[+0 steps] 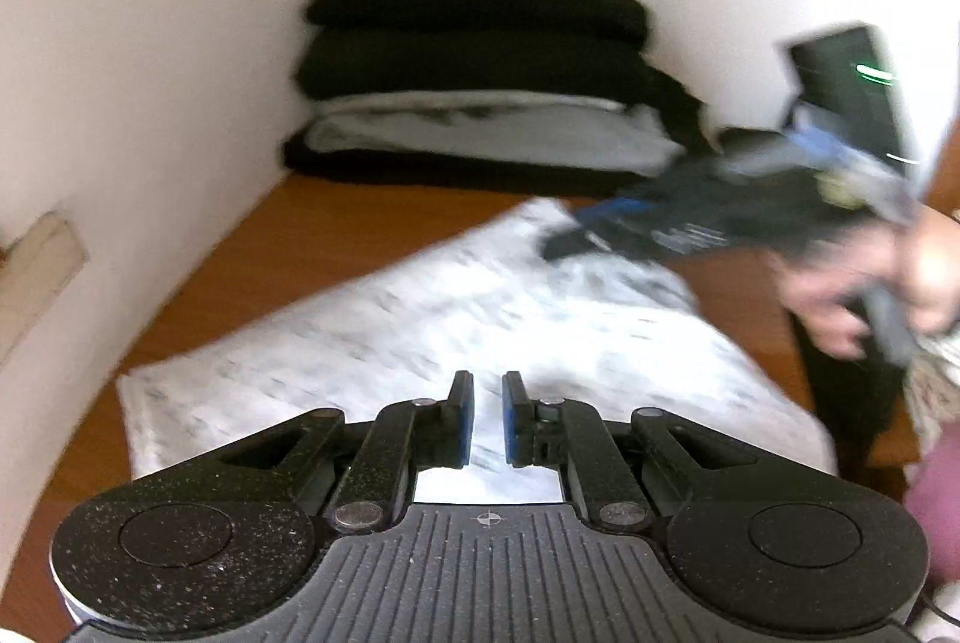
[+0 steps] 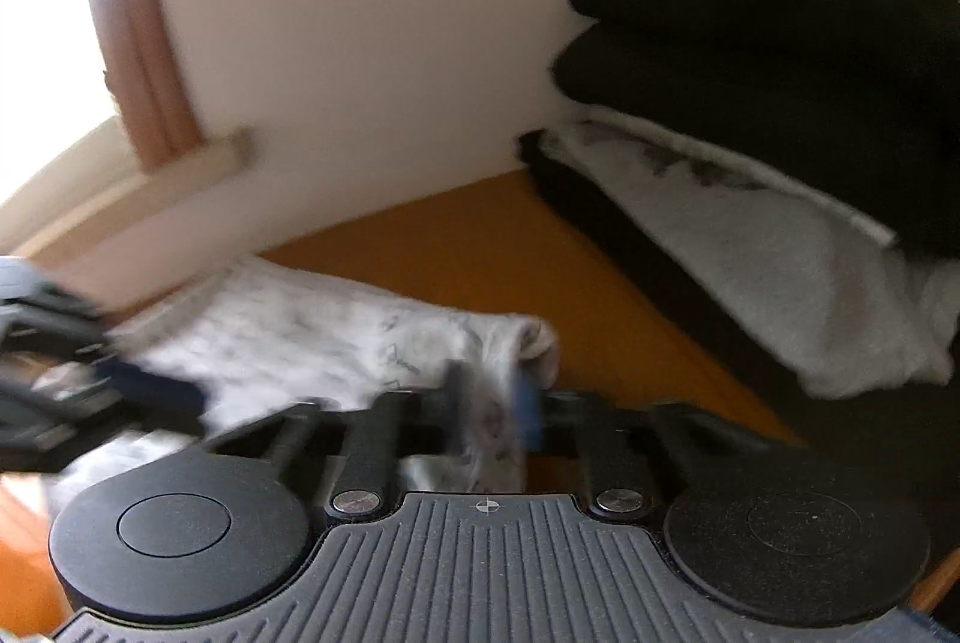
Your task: Fold clothes
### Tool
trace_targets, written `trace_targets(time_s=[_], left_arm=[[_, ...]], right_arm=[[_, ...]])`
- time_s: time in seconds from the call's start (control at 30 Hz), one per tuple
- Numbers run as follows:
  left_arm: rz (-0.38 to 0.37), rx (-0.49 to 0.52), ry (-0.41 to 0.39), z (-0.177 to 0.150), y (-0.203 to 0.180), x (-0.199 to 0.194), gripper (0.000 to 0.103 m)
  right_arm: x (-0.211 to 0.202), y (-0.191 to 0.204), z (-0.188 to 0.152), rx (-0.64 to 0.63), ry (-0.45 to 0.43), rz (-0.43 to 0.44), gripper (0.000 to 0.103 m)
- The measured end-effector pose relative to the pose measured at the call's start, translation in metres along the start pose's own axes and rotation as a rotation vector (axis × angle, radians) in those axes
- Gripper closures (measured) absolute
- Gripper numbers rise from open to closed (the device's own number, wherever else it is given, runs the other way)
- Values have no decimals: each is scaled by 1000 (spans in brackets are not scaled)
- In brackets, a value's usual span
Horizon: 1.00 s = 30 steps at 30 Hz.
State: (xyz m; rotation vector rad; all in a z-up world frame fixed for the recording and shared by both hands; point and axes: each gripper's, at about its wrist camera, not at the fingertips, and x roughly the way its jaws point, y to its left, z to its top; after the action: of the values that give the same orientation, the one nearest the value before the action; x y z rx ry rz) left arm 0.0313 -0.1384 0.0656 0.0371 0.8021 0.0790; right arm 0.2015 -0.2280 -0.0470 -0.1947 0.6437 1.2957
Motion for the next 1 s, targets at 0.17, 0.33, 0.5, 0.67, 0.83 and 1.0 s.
trace_targets(time_s=[0.17, 0.33, 0.5, 0.67, 0.83, 1.0], left_arm=[[-36, 20, -3, -13, -27, -12, 96], [-51, 6, -67, -13, -44, -19, 96], [-110, -2, -78, -5, -65, -9, 96], [-123, -1, -55, -15, -80, -4, 99], [-121, -48, -116, -21, -67, -30, 98], [-36, -134, -193, -33, -20, -73, 96]], right_arm=[[-5, -7, -5, -4, -30, -26, 82], [-25, 14, -10, -138, -117, -33, 81], [-20, 30, -6, -172, -56, 73, 81], [3, 25, 1, -190, 57, 47, 81], [-1, 24, -3, -186, 24, 43, 79], [-2, 40, -5, -206, -14, 70, 78]])
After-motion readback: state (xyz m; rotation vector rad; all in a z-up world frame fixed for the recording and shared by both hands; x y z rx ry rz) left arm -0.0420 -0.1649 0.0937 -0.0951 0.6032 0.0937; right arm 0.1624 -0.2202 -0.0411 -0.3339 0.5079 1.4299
